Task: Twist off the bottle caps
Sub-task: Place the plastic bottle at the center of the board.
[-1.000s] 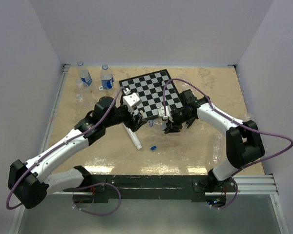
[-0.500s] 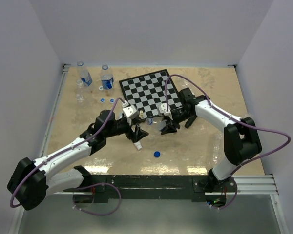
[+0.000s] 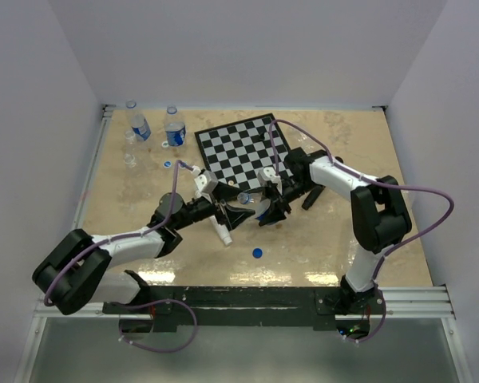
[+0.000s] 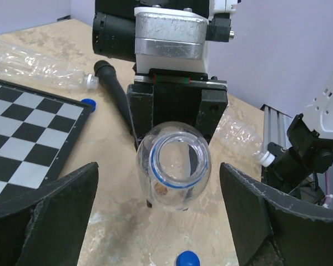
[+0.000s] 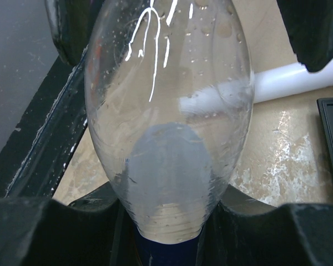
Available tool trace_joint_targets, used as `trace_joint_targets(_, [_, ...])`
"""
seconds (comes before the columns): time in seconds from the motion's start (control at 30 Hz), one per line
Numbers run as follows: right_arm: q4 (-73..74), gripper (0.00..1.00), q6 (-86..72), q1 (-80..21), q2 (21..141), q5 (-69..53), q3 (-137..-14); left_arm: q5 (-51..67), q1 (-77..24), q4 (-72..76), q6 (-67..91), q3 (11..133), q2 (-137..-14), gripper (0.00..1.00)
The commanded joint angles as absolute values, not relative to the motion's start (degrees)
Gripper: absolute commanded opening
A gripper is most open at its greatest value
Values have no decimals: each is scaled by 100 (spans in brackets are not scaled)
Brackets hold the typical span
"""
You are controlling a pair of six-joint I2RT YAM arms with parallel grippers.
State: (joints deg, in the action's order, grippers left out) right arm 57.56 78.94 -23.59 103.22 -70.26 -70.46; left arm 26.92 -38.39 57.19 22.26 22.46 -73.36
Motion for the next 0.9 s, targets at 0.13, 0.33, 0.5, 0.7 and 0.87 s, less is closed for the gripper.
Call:
trace_joint_targets(0.13, [6091, 15, 8305, -2347, 10266, -7295, -7260, 2979, -3964, 6847, 2487, 2707, -7831, 78])
trace_joint_targets(0.33, [6056, 28, 8323, -2355, 10248, -7120, -7251, 3146, -3964, 6084, 2207, 3076, -7726, 13])
trace_joint_targets(0.5, [6099, 61, 8332, -2355, 10117, -6847, -7339, 3234, -3973, 4372, 1452, 3681, -7524, 0])
trace_joint_targets(0.7, [6196, 76, 8165, -2347, 10002, -6671, -7699, 3348, -3964, 2218, 353, 4595, -7444, 0])
trace_joint_targets(0.87, [6249, 75, 7832, -2347, 9984, -6575, -8225, 3428, -3964, 1083, -263, 5185, -7567, 0])
